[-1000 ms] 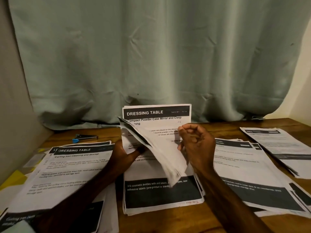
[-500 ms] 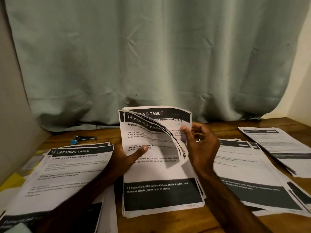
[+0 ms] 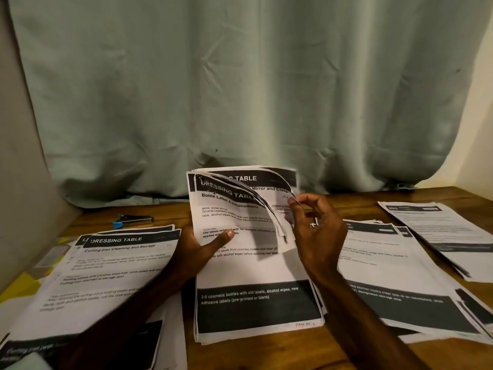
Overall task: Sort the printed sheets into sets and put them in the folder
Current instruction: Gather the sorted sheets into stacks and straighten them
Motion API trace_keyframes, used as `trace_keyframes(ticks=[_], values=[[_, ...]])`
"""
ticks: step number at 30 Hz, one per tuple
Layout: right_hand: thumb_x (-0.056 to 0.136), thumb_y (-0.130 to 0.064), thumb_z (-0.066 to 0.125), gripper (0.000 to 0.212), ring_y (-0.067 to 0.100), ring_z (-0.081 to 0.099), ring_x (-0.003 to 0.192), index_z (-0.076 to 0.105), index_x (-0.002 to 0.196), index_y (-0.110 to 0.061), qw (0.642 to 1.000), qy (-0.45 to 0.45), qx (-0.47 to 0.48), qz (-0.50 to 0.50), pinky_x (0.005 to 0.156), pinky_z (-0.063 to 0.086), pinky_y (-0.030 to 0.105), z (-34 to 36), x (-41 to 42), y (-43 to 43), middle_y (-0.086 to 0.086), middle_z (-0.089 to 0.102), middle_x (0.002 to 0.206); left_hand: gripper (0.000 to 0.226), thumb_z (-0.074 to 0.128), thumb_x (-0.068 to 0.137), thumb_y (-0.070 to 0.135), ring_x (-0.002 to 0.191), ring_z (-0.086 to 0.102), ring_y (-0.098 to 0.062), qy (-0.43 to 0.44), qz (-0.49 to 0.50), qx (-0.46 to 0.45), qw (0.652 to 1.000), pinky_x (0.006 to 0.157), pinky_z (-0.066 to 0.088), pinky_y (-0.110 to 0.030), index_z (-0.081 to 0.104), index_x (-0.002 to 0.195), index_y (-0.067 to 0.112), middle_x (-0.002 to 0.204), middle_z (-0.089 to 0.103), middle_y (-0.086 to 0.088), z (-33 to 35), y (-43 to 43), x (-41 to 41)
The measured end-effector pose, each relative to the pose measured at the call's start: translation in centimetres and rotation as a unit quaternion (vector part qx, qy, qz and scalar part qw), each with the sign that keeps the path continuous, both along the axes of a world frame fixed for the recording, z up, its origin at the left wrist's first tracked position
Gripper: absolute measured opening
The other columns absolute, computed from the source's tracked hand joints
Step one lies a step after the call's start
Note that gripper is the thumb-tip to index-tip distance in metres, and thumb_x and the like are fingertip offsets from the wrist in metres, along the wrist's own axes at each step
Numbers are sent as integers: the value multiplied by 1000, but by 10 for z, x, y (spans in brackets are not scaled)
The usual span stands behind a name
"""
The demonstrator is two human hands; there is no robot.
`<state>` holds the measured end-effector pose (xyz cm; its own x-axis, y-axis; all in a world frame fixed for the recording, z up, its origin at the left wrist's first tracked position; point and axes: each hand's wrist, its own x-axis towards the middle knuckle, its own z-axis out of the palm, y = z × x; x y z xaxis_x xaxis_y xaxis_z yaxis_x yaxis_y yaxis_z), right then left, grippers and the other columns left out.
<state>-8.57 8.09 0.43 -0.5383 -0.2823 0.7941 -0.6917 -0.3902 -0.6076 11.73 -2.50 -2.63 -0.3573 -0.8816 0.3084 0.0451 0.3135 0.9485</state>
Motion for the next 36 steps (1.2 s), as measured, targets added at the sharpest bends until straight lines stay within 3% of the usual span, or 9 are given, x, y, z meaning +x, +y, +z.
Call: trace_keyframes(ticks=[4, 8, 14, 18, 21, 24, 27, 30, 36], values=[[89, -16, 78, 12, 9, 55, 123, 71, 99, -17, 993, 94, 12, -74, 103, 42, 17, -4, -6, -2, -1, 65, 127, 31, 82, 82, 13, 82, 77, -15, 8, 5, 14, 1000, 63, 61, -24, 65, 104, 26, 88, 78, 13, 2, -1, 0], [87, -24, 70, 16, 18, 52, 127, 69, 98, -13, 991, 124, 18, -38, 107, 39, 22, -4, -1, 0, 3, 63, 131, 30, 82, 82, 14, 80, 77, -13, 20, 12, 34, 999, 60, 59, -21, 65, 105, 23, 86, 79, 10, 2, -2, 0], [105, -37, 47, 27, 15, 67, 104, 65, 108, -17, 986, 89, 63, 123, 80, 58, 36, -4, 10, 12, -7, 69, 109, 33, 82, 82, 15, 81, 77, -17, 23, 26, 46, 998, 63, 61, -25, 66, 110, 18, 91, 79, 5, -1, -7, 0], [108, -36, 39, 38, 23, 71, 94, 66, 92, -16, 982, 30, 41, 182, 74, 58, 39, -7, 11, 11, -4, 74, 98, 40, 84, 80, 16, 79, 77, -14, 20, 29, 36, 999, 59, 58, -21, 65, 115, 12, 91, 78, 0, -2, -8, 1], [108, -29, 46, 33, 25, 72, 77, 68, 88, -14, 984, -61, 22, 164, 66, 59, 46, -5, 10, 5, 3, 75, 85, 48, 86, 75, 17, 82, 74, -4, 19, 31, 9, 999, 62, 57, -15, 64, 117, 12, 97, 76, 4, -1, -6, 1], [97, -26, 69, 9, 18, 72, 74, 69, 101, -19, 986, -119, 39, 112, 67, 63, 46, -1, 5, 0, -3, 75, 88, 36, 84, 79, 11, 80, 74, 0, 15, 18, 5, 1000, 61, 55, -13, 64, 107, 19, 84, 77, 13, 1, -2, 0], [81, -30, 85, 47, 8, 69, 88, 62, 122, -25, 988, -130, 60, 52, 68, 59, 22, -2, -7, -6, -5, 70, 107, 34, 82, 82, 10, 84, 77, -14, 21, -8, 16, 1000, 62, 59, -22, 64, 107, 23, 88, 78, 15, -1, -3, -1], [74, -37, 88, 73, 3, 68, 102, 53, 137, -28, 975, -170, 86, 111, 80, 58, 22, -2, -13, -7, -8, 68, 121, 39, 82, 82, 13, 86, 77, -13, 19, -11, 16, 1000, 64, 62, -26, 63, 113, 25, 92, 78, 13, -1, -2, 0], [91, -24, 75, 23, 11, 74, 91, 72, 113, -15, 977, -140, 85, 139, 77, 64, 36, -1, -8, -5, -4, 77, 102, 41, 82, 82, 13, 90, 77, -17, 19, -16, 10, 1000, 71, 64, -31, 65, 118, 20, 103, 78, 4, -3, -4, 1]])
